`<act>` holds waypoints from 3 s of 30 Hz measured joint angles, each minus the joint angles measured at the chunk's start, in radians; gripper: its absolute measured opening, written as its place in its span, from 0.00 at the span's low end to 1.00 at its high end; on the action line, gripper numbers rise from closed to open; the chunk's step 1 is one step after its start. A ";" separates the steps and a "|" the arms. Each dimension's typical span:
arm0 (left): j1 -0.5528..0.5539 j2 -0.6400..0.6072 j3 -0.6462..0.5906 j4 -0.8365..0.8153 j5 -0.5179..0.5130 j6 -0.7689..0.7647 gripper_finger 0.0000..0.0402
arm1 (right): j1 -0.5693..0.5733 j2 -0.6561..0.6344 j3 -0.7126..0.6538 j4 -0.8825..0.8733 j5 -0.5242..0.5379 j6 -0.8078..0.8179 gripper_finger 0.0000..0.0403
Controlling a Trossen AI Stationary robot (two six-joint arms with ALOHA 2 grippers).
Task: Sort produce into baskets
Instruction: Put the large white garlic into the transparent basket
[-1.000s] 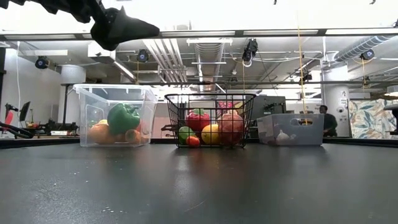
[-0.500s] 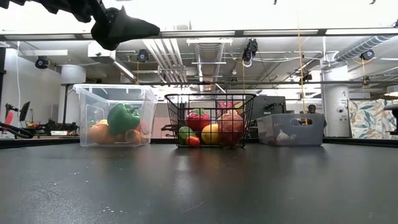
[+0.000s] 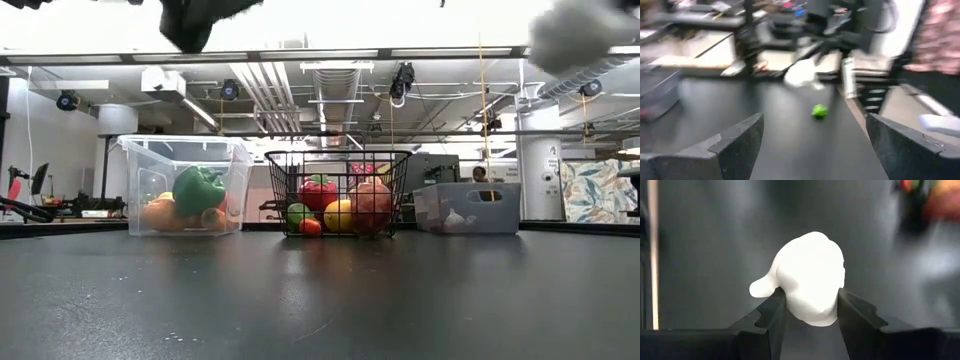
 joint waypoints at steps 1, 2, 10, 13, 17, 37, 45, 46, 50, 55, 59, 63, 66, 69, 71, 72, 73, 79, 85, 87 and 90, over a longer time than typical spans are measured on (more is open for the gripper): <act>-0.002 0.001 0.000 0.027 0.036 0.024 0.83 | -0.011 -0.012 -0.002 0.051 0.039 -0.060 0.36; -0.005 0.005 0.000 0.056 0.063 0.048 0.83 | -0.023 -0.020 -0.004 0.110 0.068 -0.129 0.36; -0.009 0.084 0.000 0.193 0.090 0.171 0.83 | -0.176 -0.027 -0.063 0.638 -0.051 -0.651 0.36; -0.011 0.123 0.000 0.234 0.092 0.196 0.83 | -0.249 -0.018 -0.114 0.844 -0.201 -0.768 0.36; -0.010 0.151 0.000 0.285 0.093 0.231 0.83 | -0.327 -0.014 -0.161 0.988 -0.321 -0.843 0.36; -0.009 0.163 0.025 0.328 0.092 0.262 0.69 | -0.462 0.023 -0.185 1.260 -0.525 -1.015 0.36; -0.009 0.225 0.084 0.328 0.090 0.335 0.65 | -0.465 0.023 -0.183 1.257 -0.547 -1.013 0.36; -0.009 0.228 0.086 0.332 0.091 0.341 0.64 | -0.465 0.023 -0.183 1.257 -0.556 -1.011 0.36; -0.009 0.226 0.084 0.344 0.090 0.344 0.56 | -0.465 0.023 -0.183 1.258 -0.561 -1.007 0.36; -0.009 0.225 0.083 0.344 0.091 0.344 0.39 | -0.465 0.022 -0.183 1.258 -0.565 -1.006 0.40; -0.009 0.224 0.080 0.344 0.090 0.344 0.33 | -0.465 0.022 -0.184 1.257 -0.560 -1.005 0.43; -0.009 0.224 0.080 0.344 0.090 0.344 0.34 | -0.465 0.022 -0.184 1.256 -0.555 -0.975 0.49; -0.010 0.223 0.079 0.343 0.090 0.341 0.35 | -0.465 0.020 -0.184 1.254 -0.553 -0.955 0.53; -0.010 0.221 0.079 0.341 0.090 0.334 0.35 | -0.465 0.013 -0.184 1.243 -0.544 -0.942 0.57; -0.010 0.214 0.079 0.324 0.090 0.324 0.35 | -0.466 0.004 -0.177 1.202 -0.531 -0.933 0.60; -0.010 0.208 0.079 0.311 0.086 0.318 0.35 | -0.466 0.000 -0.168 1.173 -0.519 -0.928 0.61; -0.010 0.200 0.079 0.293 0.074 0.309 0.35 | -0.466 -0.005 -0.157 1.142 -0.505 -0.924 0.62; -0.010 0.112 0.078 0.114 -0.056 0.243 0.34 | -0.467 -0.033 -0.061 0.893 -0.416 -0.869 0.69; -0.009 -0.022 0.078 -0.137 -0.318 0.131 0.34 | -0.468 -0.035 0.065 0.638 -0.383 -0.796 0.72; -0.008 -0.068 0.078 -0.238 -0.369 0.084 0.34 | -0.468 -0.034 0.099 0.573 -0.354 -0.782 0.72; -0.007 -0.135 0.078 -0.356 -0.432 0.032 0.34 | -0.468 -0.034 0.146 0.477 -0.286 -0.775 0.71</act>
